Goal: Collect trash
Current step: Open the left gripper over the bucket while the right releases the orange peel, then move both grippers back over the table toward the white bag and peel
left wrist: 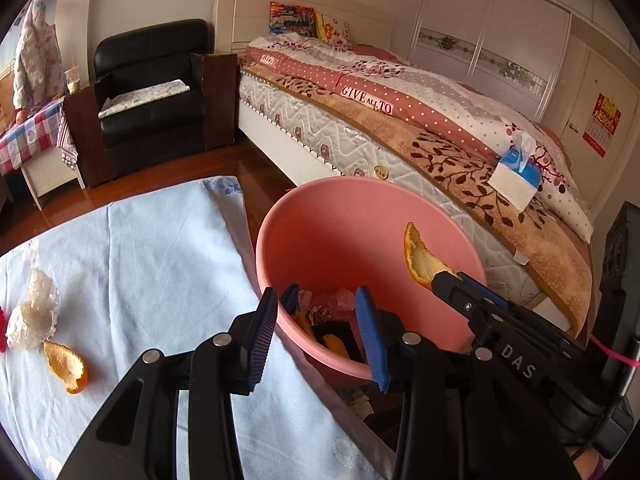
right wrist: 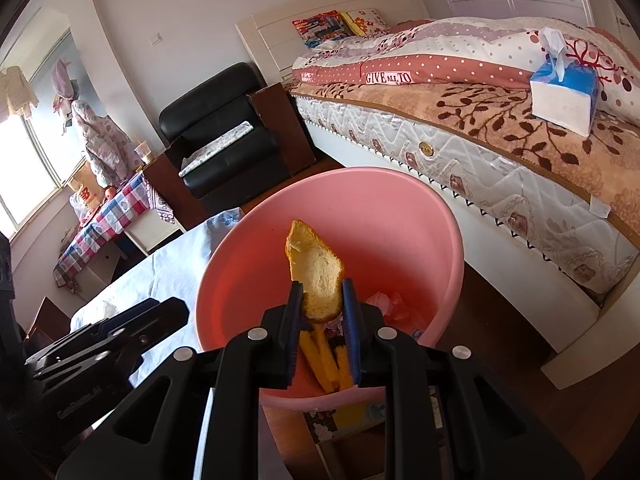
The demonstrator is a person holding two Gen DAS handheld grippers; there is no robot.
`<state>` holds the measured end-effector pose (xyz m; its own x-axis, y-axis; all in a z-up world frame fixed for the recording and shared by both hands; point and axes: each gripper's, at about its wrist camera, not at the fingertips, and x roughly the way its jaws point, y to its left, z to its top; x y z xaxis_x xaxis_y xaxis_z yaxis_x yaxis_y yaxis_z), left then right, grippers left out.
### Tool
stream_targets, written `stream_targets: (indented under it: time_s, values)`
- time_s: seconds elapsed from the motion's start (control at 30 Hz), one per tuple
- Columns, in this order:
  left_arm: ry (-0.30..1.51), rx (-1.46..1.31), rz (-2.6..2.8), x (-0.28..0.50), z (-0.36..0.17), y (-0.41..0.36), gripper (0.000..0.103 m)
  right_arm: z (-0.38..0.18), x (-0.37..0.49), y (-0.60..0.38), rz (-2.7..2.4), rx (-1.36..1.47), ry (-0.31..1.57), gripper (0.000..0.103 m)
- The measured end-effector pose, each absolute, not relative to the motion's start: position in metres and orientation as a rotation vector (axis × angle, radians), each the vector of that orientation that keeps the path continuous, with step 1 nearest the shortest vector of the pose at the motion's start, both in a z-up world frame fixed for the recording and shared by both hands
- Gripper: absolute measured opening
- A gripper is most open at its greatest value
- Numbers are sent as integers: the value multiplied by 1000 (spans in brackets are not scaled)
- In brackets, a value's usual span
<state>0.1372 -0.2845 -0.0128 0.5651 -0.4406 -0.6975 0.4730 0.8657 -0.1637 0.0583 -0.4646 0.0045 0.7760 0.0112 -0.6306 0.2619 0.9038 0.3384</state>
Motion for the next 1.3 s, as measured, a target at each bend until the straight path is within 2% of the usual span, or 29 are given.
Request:
stream_targets:
  time_s: [0.07,0.13,0.2,0.27,0.77,1.3]
  values:
    - [794,48,-540,135,-10,-283,41,4,59,-465,-143,432,671,21]
    - [787,49,-540,134,-8,-282,44,2,61,-466,-151,436,681,27]
    - [780,44,-539,133,-6,-279,44,1,60,-468,-151,449,670,44]
    - [775,35,-536,133,-4,-276,44,2,58,-469,-154,455,654,49]
    - [725,-22,-485,124,19,-236,44,23,45,-447,-113,408,617,50]
    - [664,-75,-337,98,37,-138,44,37,36,-381,23,341,623,50]
